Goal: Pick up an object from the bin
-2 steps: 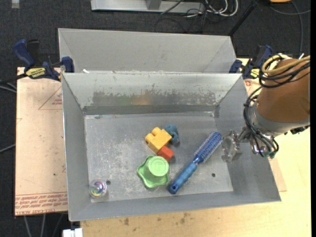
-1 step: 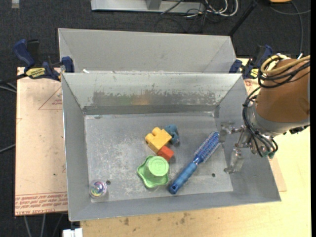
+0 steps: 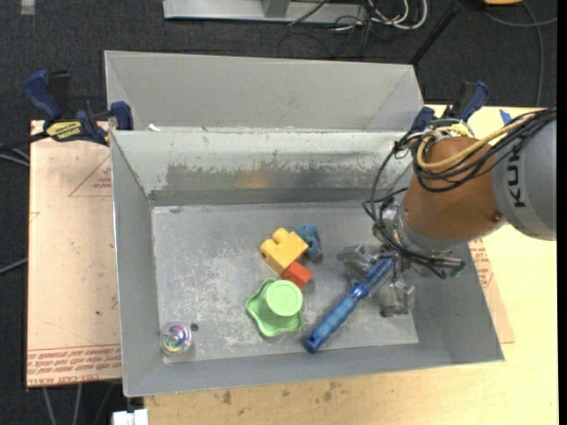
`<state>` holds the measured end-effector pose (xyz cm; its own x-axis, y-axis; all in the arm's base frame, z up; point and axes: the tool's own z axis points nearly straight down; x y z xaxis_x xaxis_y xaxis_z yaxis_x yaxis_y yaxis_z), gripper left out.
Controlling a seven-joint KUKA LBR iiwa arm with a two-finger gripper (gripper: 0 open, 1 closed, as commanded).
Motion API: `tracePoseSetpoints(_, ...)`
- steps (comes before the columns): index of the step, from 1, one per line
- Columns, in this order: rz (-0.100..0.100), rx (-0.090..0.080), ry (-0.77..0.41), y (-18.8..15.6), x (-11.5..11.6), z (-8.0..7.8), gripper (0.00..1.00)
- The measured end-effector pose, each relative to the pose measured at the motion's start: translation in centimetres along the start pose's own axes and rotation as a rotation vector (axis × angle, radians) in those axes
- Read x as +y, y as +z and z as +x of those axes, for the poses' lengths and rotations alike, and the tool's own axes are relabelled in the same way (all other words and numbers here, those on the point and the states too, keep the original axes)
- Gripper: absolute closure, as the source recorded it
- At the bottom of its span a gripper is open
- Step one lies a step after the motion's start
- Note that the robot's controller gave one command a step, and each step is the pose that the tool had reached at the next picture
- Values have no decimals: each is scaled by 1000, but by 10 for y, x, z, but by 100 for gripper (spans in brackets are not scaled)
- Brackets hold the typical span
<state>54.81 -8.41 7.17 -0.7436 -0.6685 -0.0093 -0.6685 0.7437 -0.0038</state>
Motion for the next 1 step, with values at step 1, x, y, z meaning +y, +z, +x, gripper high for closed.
tracePoseSetpoints(1,-4,7,2,2,0,3,100)
